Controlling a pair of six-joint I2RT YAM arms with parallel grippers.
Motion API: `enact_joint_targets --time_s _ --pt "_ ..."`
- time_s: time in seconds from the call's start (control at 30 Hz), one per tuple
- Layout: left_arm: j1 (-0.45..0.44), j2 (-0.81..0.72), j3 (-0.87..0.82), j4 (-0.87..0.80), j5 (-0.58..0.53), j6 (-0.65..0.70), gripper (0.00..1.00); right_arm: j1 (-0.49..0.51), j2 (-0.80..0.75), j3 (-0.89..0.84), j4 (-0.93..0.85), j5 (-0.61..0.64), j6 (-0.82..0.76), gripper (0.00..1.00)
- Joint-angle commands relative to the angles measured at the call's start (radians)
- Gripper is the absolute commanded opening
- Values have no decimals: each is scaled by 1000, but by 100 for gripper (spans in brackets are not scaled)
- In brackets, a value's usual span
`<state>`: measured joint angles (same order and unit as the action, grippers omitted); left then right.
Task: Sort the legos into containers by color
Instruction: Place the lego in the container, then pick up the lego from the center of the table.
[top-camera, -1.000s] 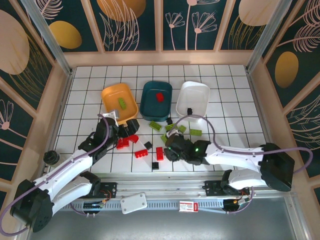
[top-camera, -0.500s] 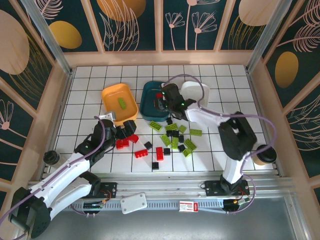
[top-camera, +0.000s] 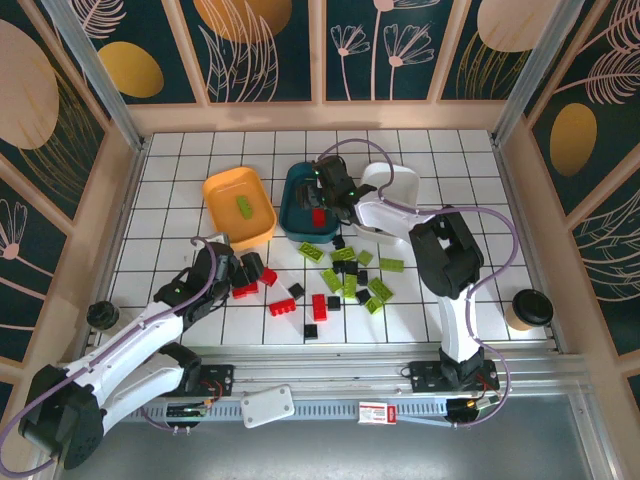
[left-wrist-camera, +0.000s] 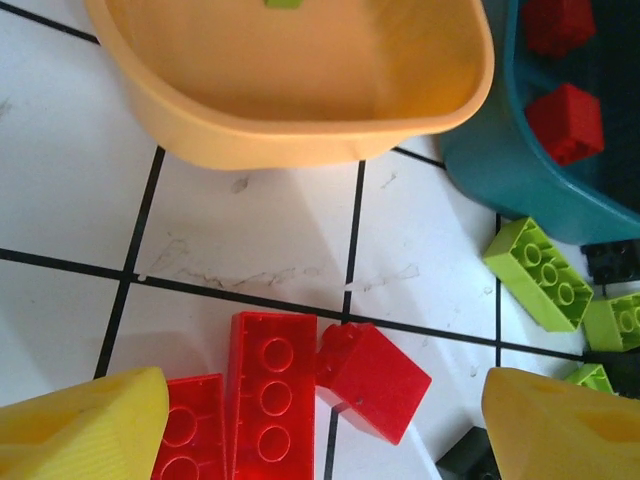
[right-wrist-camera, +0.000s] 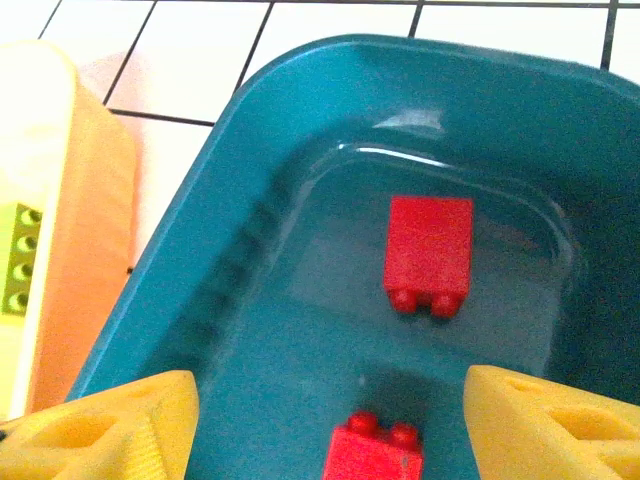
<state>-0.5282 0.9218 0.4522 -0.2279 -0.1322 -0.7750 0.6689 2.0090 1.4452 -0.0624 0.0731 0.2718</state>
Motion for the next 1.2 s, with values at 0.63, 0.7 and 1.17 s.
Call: enact_joint_targets --time_s 0.63,0.7,1.17 --pt "-270 479 221 6 -236 147 65 14 -583 -636 152 47 151 72" --pt "-284 467 224 5 -260 146 66 15 -591 -646 147 50 154 72" --pt "-292 569 233 52 -306 162 78 15 -643 -705 150 51 172 72"
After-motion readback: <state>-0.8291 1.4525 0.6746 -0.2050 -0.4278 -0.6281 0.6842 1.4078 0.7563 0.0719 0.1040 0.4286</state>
